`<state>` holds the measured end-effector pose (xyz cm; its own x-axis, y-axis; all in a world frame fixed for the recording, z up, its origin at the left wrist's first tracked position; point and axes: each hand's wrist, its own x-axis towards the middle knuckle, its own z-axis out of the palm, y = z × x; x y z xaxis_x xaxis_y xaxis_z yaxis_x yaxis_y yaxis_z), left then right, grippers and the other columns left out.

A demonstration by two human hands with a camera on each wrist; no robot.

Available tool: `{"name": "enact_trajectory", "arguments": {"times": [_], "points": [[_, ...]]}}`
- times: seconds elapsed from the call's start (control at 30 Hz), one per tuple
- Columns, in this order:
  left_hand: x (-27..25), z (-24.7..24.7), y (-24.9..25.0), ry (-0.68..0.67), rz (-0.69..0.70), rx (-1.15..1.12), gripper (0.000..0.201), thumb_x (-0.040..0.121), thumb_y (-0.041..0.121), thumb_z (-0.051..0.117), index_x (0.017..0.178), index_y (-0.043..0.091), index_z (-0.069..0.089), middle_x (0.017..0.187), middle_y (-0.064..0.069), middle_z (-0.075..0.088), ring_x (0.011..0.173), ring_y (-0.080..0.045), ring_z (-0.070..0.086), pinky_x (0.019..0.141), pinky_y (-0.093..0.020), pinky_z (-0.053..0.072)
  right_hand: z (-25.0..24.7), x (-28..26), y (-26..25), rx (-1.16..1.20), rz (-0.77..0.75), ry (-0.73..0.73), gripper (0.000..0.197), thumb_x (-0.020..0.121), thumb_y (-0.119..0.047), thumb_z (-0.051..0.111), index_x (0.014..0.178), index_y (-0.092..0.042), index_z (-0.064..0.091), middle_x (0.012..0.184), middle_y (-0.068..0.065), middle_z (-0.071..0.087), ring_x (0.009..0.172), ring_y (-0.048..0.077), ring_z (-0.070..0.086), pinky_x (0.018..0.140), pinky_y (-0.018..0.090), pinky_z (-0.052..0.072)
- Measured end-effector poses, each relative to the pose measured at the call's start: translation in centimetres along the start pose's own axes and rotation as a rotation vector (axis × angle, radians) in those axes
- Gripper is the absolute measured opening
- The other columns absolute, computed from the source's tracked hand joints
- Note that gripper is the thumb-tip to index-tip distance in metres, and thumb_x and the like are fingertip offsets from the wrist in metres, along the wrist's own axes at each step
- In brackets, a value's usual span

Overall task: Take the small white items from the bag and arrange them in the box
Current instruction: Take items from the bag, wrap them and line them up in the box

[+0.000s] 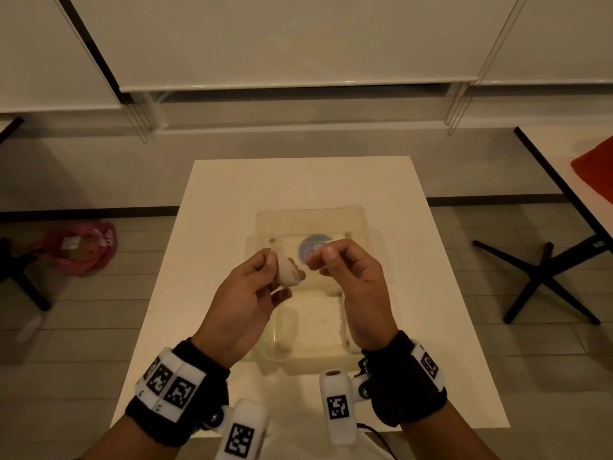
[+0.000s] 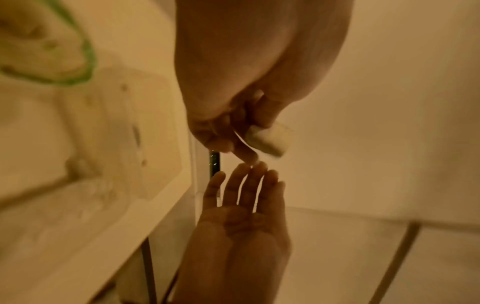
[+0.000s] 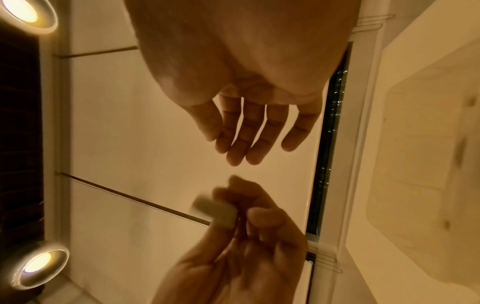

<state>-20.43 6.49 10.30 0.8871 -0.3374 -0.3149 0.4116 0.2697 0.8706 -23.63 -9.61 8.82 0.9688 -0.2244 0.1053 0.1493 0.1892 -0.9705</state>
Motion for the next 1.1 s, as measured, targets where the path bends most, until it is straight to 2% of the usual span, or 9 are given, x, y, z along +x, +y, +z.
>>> {"name": "enact_trajectory", "arguments": {"times": [0.13,0.23,0.33,0.47,0.53,0.63,0.77,0.87,1.1], "points": [[0.0,-0.6,0.1,-0.227,-0.231,-0.466,0.024,0.090,0.004,0.036,0.081,0.016,0.055,0.080,0.000,0.048,0.082,-0.019,0.055,0.079,-0.032,0.041,-0.1,0.2,-0.8,-0.008,-0.034,-0.026,0.016,0.100,-0.007,0.053,0.099,0.006,0.062,0.095,0.025,0.066,0.088,0.020,0.061,0.080,0.022,0.048],[-0.1,-0.9,-0.2,-0.322,-0.239,-0.522,0.022,0.090,0.005,0.033,0.084,0.016,0.051,0.084,-0.001,0.050,0.088,-0.020,0.056,0.083,-0.034,0.043,0.4,0.2,-1.0,-0.032,-0.052,-0.063,0.013,0.098,-0.007,0.055,0.099,0.002,0.064,0.095,0.018,0.067,0.088,0.019,0.062,0.083,0.035,0.050],[-0.3,-0.4,-0.1,-0.284,-0.202,-0.380,0.020,0.093,0.009,0.035,0.082,0.014,0.050,0.083,-0.003,0.050,0.084,-0.021,0.056,0.081,-0.035,0.038,0.8,-0.1,-1.3,-0.139,-0.061,-0.081,0.012,0.097,-0.014,0.058,0.095,-0.007,0.068,0.091,0.005,0.069,0.085,0.017,0.064,0.084,0.049,0.049],[-0.5,0.2,-0.6,-0.035,0.041,0.034,0.020,0.098,0.023,0.050,0.089,0.006,0.056,0.082,-0.012,0.052,0.077,-0.021,0.050,0.075,-0.035,0.041,1.2,-0.4,-2.1,-0.334,-0.065,-0.128,0.020,0.091,-0.030,0.069,0.081,-0.013,0.067,0.071,-0.003,0.067,0.065,0.006,0.056,0.063,0.017,0.042],[-0.6,0.6,-0.7,0.009,0.145,0.150,0.027,0.095,0.028,0.054,0.082,0.005,0.054,0.073,-0.012,0.050,0.070,-0.021,0.046,0.074,-0.035,0.043,1.2,-0.4,-2.0,-0.404,-0.040,-0.112,0.021,0.085,-0.036,0.075,0.078,-0.017,0.067,0.068,-0.005,0.063,0.061,0.006,0.052,0.060,0.014,0.040],[-0.7,0.8,-0.7,0.001,0.234,0.255,0.028,0.097,0.027,0.055,0.082,0.003,0.059,0.072,-0.012,0.056,0.069,-0.024,0.050,0.076,-0.040,0.044,0.7,0.1,-1.4,-0.459,-0.042,-0.086,0.013,0.088,-0.020,0.073,0.076,-0.019,0.066,0.066,-0.012,0.060,0.061,0.005,0.050,0.062,0.015,0.040],[-0.6,0.5,-0.9,-0.004,0.256,0.393,0.015,0.090,0.020,0.067,0.096,0.006,0.067,0.085,-0.009,0.075,0.081,-0.023,0.071,0.084,-0.035,0.055,-0.2,0.8,-1.4,-0.486,-0.028,-0.106,0.006,0.090,-0.015,0.070,0.084,-0.015,0.070,0.073,-0.009,0.065,0.064,0.005,0.053,0.063,0.017,0.041],[-0.4,0.3,-1.2,0.036,0.255,0.441,0.017,0.087,0.022,0.071,0.095,0.008,0.068,0.087,-0.009,0.077,0.088,-0.026,0.075,0.088,-0.039,0.056,-0.8,1.0,-1.8,-0.543,-0.020,-0.151,0.008,0.088,-0.016,0.072,0.083,-0.020,0.068,0.070,-0.011,0.060,0.058,0.005,0.046,0.059,0.018,0.038],[0.5,-0.1,-2.7,0.095,0.245,0.584,0.006,0.091,0.012,0.071,0.088,0.015,0.073,0.085,0.002,0.076,0.079,-0.010,0.071,0.068,-0.020,0.049,-2.3,1.9,-2.0,-0.794,0.016,-0.271,0.008,0.086,-0.018,0.070,0.081,-0.025,0.067,0.070,-0.009,0.063,0.052,0.005,0.046,0.055,0.014,0.036]]}}
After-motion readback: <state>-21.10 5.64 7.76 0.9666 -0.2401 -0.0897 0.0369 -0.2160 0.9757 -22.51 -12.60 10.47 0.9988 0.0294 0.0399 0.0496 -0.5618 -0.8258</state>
